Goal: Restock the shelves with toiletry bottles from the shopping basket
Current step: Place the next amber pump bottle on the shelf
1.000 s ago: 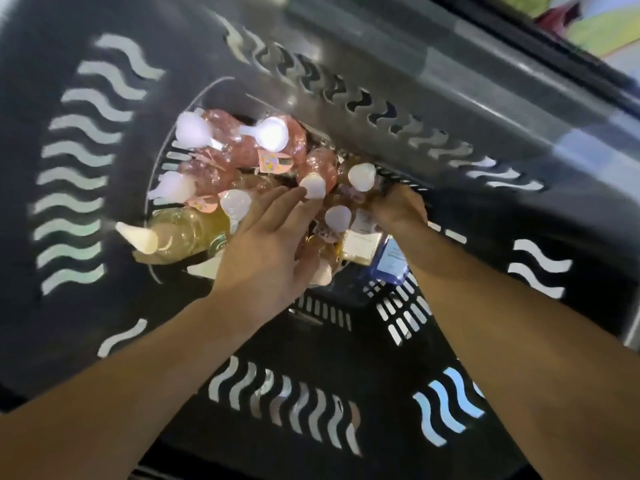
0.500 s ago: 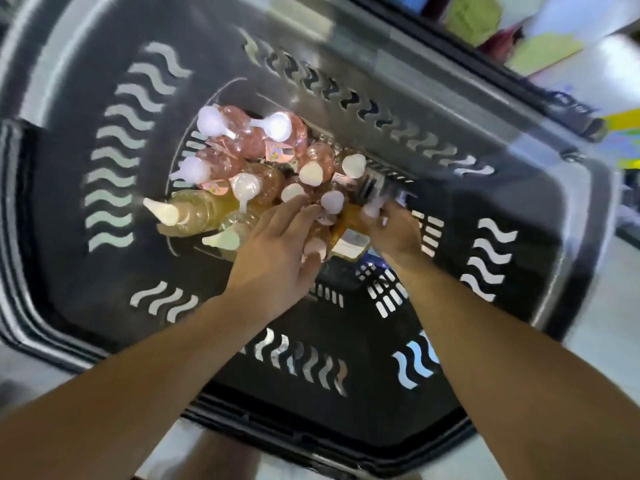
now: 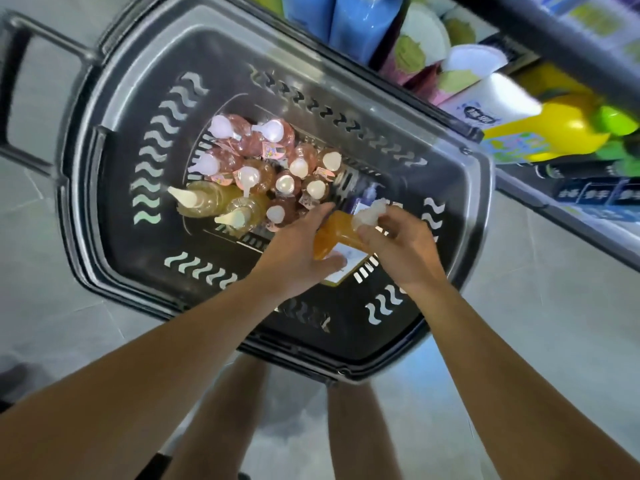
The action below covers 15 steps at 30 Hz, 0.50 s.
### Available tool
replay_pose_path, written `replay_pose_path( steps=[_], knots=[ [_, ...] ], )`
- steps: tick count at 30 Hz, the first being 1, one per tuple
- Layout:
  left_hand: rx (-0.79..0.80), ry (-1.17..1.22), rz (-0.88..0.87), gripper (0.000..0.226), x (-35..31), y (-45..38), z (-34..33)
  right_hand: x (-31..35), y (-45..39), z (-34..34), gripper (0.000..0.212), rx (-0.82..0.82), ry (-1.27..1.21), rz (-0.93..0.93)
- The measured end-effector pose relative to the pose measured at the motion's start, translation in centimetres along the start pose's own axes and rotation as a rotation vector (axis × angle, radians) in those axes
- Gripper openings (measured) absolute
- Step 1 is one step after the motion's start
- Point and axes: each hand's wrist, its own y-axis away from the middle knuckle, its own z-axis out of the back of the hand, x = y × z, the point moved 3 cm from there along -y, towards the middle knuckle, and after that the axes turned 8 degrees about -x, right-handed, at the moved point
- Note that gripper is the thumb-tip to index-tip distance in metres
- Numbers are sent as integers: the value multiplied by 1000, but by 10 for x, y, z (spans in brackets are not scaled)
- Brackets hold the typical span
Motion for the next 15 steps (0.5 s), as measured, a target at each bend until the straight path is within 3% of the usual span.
replay_pose_path(
  steps=[7, 13, 15],
  knots=[
    [-118, 110, 181, 66, 25, 0, 17, -15, -21, -27, 27, 94, -34, -53],
    [-200, 265, 325, 66, 53, -22, 21, -90, -75, -44, 52, -58, 295, -259],
    [-202, 310, 343, 64, 58, -33, 17, -107, -95, -53, 58, -96, 296, -288]
  ],
)
